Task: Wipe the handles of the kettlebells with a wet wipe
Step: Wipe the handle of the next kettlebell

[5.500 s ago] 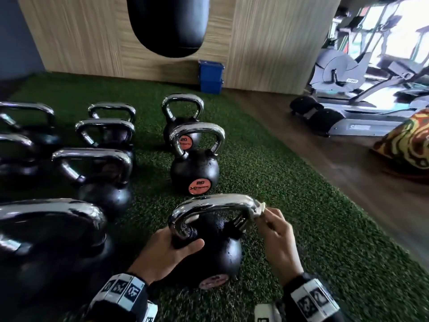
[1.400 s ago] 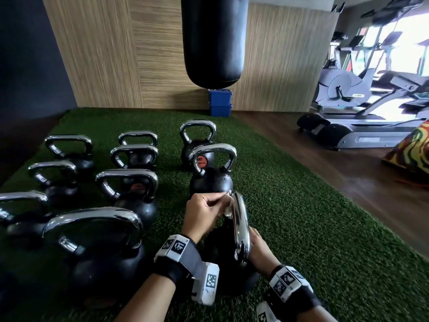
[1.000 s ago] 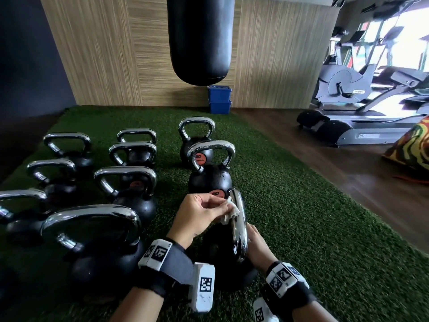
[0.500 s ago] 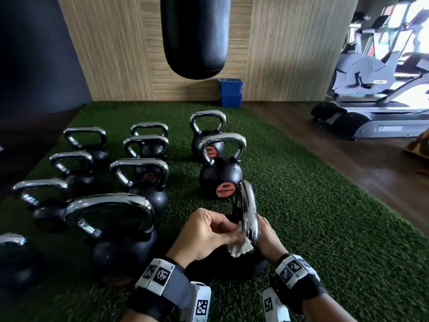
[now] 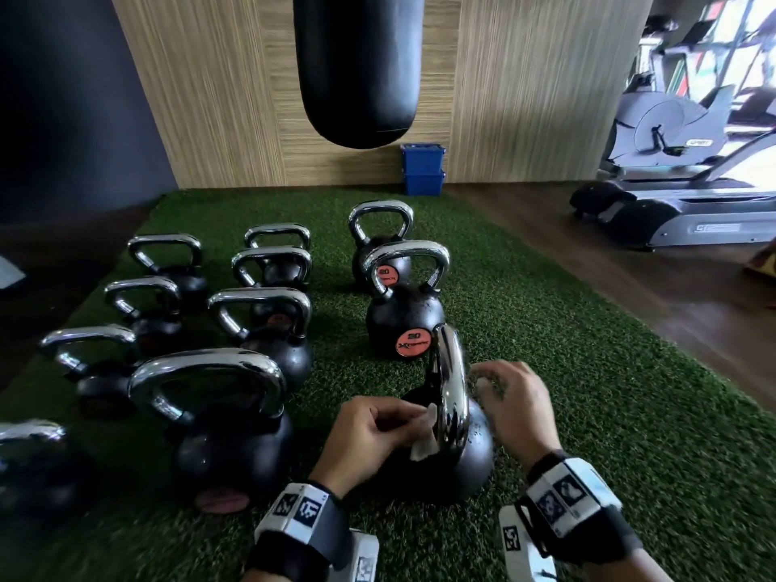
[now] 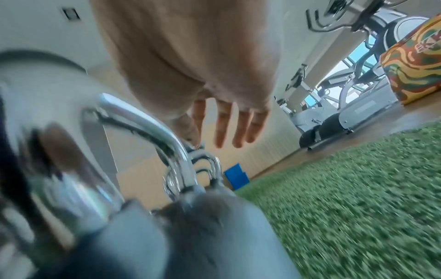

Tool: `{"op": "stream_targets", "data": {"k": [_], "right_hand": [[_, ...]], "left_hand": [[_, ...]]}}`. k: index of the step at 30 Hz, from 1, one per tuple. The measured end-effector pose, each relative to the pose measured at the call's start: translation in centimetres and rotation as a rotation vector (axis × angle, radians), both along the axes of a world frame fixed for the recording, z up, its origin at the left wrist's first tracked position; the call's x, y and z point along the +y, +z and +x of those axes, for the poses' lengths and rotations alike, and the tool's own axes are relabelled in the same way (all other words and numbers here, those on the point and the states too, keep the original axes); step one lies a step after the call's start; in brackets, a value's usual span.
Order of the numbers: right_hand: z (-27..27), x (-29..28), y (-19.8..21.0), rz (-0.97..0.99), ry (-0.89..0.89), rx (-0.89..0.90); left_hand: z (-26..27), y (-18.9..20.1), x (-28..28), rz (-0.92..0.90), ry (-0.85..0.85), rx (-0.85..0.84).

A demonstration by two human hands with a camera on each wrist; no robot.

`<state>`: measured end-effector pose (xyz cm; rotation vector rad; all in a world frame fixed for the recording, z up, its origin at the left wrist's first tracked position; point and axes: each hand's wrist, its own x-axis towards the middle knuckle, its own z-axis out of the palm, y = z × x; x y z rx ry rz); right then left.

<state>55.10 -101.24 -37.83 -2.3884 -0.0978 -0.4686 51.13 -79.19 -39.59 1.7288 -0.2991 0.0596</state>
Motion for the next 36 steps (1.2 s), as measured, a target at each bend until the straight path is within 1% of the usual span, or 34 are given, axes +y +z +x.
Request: {"op": "stream_targets", "data": {"k": [2, 3, 5, 7, 10, 13, 16, 19, 21, 22, 23, 24, 26, 27, 29, 30, 31, 33, 34, 36], "right_hand": [[-1.3, -0.6, 2.3, 0.116, -0.007, -0.164], [-2.0, -0.7, 3.5, 0.154, 0.035, -0.200], [-3.4, -0.4, 5.5, 0.186, 0.181, -0.184], [-4.3, 0.4, 6.8, 0.173, 0.323, -0.132], [-4.8, 1.7, 7.1, 0.189, 0.401, -0.158], [-4.4, 2.5, 7.0, 0.219, 0.390, -0.229], [-4.2, 2.8, 6.9, 0.233, 0.405, -0.271], [-3.7, 2.6, 6.7, 0.250, 0.353, -0.270], [-3.4, 2.0, 6.5, 0.270, 0.315, -0.248], [-3.2, 1.5, 6.5, 0.273, 0.304, -0.236], [-3.0, 1.1, 6.6, 0.280, 0.290, -0.218], [-2.8, 0.5, 6.5, 0.295, 0.272, -0.199], [-2.2, -0.8, 6.1, 0.341, 0.217, -0.162], [-1.8, -1.4, 5.8, 0.360, 0.177, -0.143], [-0.8, -2.3, 4.8, 0.369, 0.108, -0.086], [-0.3, -2.7, 4.2, 0.365, 0.087, -0.049], [0.2, -2.8, 3.5, 0.366, 0.068, -0.012], [1.3, -2.8, 2.3, 0.354, 0.046, 0.051], [1.8, -2.6, 1.7, 0.337, 0.038, 0.080], [2.7, -2.2, 0.8, 0.309, 0.012, 0.130]], "left_hand": [[0.4, 0.7, 0.1, -0.114, 0.032, 0.085], [0.5, 1.1, 0.1, -0.184, 0.039, 0.116], [0.6, 2.0, -0.3, -0.342, 0.036, 0.148], [0.8, 3.0, -0.7, -0.438, 0.023, 0.150], [1.0, 4.0, -1.3, -0.500, -0.009, 0.153], [1.3, 4.6, -1.3, -0.520, -0.003, 0.157], [1.3, 4.8, -1.2, -0.502, -0.011, 0.158], [1.5, 4.7, -1.3, -0.520, -0.056, 0.188], [1.6, 4.3, -1.4, -0.431, -0.082, 0.141], [1.8, 4.1, -1.2, -0.317, -0.059, 0.088], [2.1, 3.7, -0.6, -0.162, -0.027, 0.045], [2.5, 3.0, 0.0, 0.038, -0.011, 0.026], [3.0, 0.9, 1.2, 0.437, -0.092, 0.060], [3.2, -0.1, 1.3, 0.571, -0.140, 0.102], [3.0, -2.4, 0.0, 0.728, -0.167, 0.148], [2.8, -3.5, -1.2, 0.761, -0.135, 0.126], [2.6, -4.5, -2.3, 0.742, -0.072, 0.073], [2.5, -6.0, -3.8, 0.617, 0.060, -0.032], [2.7, -6.2, -3.9, 0.586, 0.088, -0.074], [3.2, -6.0, -3.7, 0.586, 0.078, -0.151]]}}
